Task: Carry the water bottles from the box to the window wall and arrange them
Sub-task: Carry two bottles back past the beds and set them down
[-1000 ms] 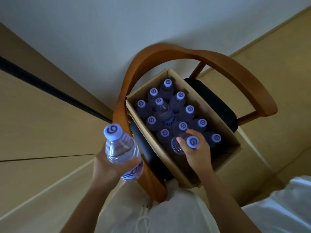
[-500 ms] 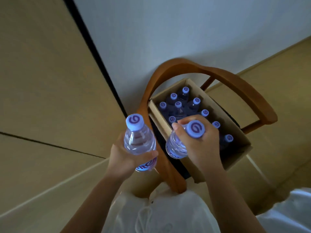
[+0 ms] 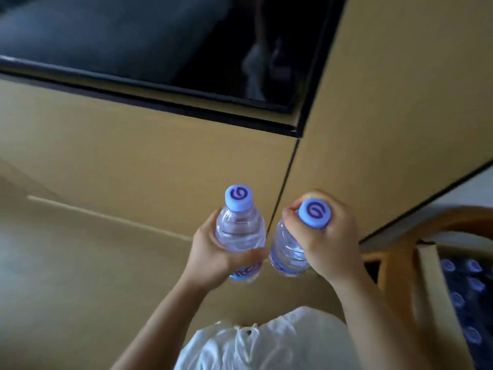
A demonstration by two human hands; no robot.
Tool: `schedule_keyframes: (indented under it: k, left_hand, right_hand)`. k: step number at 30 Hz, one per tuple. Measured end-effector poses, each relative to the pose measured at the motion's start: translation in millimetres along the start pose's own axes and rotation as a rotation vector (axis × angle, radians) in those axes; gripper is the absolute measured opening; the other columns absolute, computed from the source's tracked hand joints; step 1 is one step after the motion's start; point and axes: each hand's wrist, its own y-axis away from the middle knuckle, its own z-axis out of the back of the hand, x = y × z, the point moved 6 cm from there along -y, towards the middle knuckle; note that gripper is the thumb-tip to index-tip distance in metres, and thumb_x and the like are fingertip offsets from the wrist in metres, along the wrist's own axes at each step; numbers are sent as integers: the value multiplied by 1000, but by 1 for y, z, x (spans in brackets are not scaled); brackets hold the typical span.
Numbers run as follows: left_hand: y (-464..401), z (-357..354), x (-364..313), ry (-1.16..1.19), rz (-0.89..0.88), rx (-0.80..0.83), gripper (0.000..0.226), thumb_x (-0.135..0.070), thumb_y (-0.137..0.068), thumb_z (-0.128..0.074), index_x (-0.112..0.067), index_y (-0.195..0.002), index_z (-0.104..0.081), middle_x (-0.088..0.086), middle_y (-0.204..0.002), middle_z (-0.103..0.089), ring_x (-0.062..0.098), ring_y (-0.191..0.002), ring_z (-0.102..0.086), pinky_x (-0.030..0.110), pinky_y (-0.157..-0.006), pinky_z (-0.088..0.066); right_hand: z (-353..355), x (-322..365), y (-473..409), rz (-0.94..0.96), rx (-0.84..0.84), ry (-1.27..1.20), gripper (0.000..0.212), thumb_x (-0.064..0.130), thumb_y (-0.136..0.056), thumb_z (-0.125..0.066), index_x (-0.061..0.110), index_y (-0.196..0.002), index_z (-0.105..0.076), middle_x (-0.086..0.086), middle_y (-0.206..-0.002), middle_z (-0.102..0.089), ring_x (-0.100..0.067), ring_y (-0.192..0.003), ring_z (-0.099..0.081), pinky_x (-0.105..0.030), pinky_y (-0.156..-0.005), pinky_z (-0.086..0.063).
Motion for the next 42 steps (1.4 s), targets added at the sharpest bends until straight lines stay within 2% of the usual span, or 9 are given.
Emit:
schedule_keyframes:
  k: [3, 9, 18, 22, 27, 32, 36, 39, 42]
  left_hand:
    - [14, 79, 5, 74, 15, -228, 63, -31, -31, -85, -17, -89, -65, -1, -85, -74, 16, -78, -69, 33, -74, -57]
    - [57, 200, 20, 144, 17, -651, 64, -33, -34, -86, -15, -91, -63, -5, -82, -73, 10, -75, -68, 24, -69, -54]
    - [64, 377, 29, 72, 94, -1096, 60, -27, -38, -88, -18, -92, -63, -7, -83, -74, 8, -75, -70, 17, -67, -52]
    - [47, 458, 19, 67, 108, -1207, 68, -42, -36, -85, -17, -96, -64, -2, -88, -74, 13, -81, -71, 23, -72, -54]
    - [52, 545, 25, 63, 140, -1378, 65, -46, -35, -83, -25, -93, -63, -8, -88, -73, 9, -81, -70, 21, -72, -55]
    - [76, 629, 46, 79, 146, -1524, 66, -44, -38, -84, -19, -95, -64, -11, -85, -72, 7, -77, -70, 17, -68, -54]
    - [89, 716, 61, 53, 161, -1531, 58, -35, -47, -85, -18, -98, -63, -16, -85, -71, 4, -79, -69, 12, -65, -51]
    - [102, 794, 64, 69, 158, -1513, 66, -45, -42, -86, -19, -99, -64, -10, -87, -73, 11, -82, -70, 24, -72, -56]
    - [112, 872, 59, 47, 164, -1473, 65, -51, -39, -83, -22, -95, -65, -9, -87, -73, 11, -81, -70, 32, -76, -57]
  right_hand:
    - [-84, 23, -14, 46, 243, -92, 15, 8, -66, -63, -4, -61, -55, -10, -64, -57, -19, -55, -51, -13, -54, -40]
    - [-242, 68, -13, 158, 668, -164, 17, 10, -68, -63, -4, -62, -55, -10, -62, -58, -20, -55, -51, -16, -55, -41]
    - [-467, 131, -23, 370, 1026, -188, 17, 19, -67, -62, 2, -64, -61, -3, -57, -61, -18, -58, -55, -12, -51, -39]
    - [-568, 170, -33, 434, 1111, -240, 15, 9, -70, -70, 3, -62, -59, -4, -56, -60, -20, -58, -55, -14, -50, -39]
    - [-675, 209, -25, 477, 1173, -290, 16, -1, -71, -70, 1, -61, -58, -6, -56, -59, -20, -55, -54, -21, -52, -42]
    - [-773, 233, 2, 492, 1279, -303, 16, -3, -72, -71, 1, -61, -59, -5, -56, -59, -19, -55, -55, -23, -52, -44]
    - [-856, 256, 30, 493, 1304, -299, 16, -2, -72, -71, 2, -62, -59, -5, -56, -60, -19, -54, -56, -25, -51, -47]
    - [-919, 286, 51, 469, 1302, -292, 14, 0, -73, -71, 1, -64, -60, -7, -59, -61, -19, -54, -56, -30, -53, -50]
    - [-974, 314, 63, 448, 1277, -314, 13, 11, -72, -69, 3, -66, -61, -6, -60, -63, -17, -55, -58, -25, -53, -51]
